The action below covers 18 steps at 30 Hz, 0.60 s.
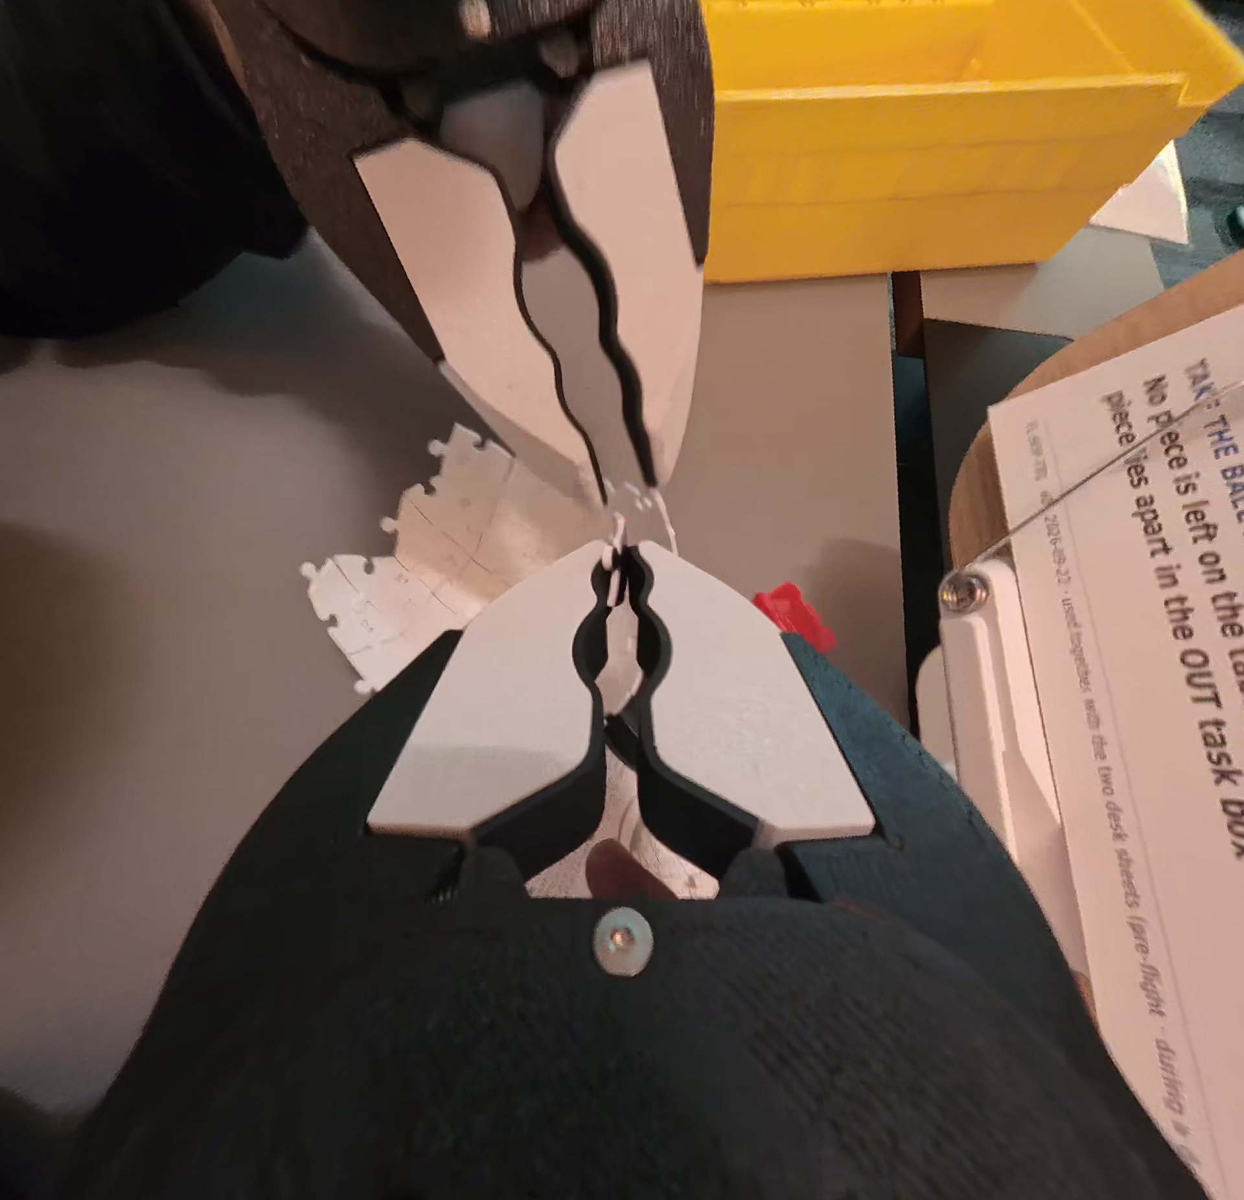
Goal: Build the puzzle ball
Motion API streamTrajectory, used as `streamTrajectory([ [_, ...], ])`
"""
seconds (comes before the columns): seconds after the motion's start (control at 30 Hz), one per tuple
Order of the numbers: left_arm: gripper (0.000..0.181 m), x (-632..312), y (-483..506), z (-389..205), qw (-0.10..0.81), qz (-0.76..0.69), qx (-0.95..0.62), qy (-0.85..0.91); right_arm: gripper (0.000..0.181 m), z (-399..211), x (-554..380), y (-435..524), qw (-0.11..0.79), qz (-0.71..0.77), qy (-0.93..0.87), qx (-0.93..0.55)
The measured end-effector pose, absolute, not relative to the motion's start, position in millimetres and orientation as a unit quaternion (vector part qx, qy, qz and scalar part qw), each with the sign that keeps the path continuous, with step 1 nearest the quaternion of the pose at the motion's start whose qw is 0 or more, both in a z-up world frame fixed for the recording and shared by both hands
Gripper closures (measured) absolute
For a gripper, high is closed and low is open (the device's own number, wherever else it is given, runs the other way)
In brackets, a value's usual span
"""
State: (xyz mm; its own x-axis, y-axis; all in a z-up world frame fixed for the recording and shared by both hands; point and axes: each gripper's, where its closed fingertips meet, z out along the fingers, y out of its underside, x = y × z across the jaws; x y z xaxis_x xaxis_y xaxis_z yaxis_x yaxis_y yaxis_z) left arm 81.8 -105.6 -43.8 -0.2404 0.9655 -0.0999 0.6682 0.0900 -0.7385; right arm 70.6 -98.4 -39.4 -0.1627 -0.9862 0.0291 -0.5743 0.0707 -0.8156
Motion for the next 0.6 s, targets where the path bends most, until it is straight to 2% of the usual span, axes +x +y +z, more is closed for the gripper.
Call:
streamTrajectory([
  [0.2,0.132,98,-129,-66,0.176,0.343,-0.563,-0.731,0.178,-71,62,-107,0.230,-0.310,0.709,-0.590],
  [0.27,0.127,99,-132,-77,0.176,0.329,-0.563,-0.737,0.178,-77,62,-108,0.220,-0.300,0.713,-0.594],
  [0.37,0.129,97,-129,-87,0.198,0.310,-0.577,-0.730,0.178,-79,60,-111,0.214,-0.295,0.719,-0.592],
  [0.5,0.140,93,-118,-88,0.255,0.290,-0.589,-0.710,0.178,-76,64,-109,0.248,-0.285,0.718,-0.584],
  [0.6,0.149,95,-117,-92,0.267,0.270,-0.591,-0.711,0.178,-82,63,-109,0.241,-0.271,0.719,-0.592],
])
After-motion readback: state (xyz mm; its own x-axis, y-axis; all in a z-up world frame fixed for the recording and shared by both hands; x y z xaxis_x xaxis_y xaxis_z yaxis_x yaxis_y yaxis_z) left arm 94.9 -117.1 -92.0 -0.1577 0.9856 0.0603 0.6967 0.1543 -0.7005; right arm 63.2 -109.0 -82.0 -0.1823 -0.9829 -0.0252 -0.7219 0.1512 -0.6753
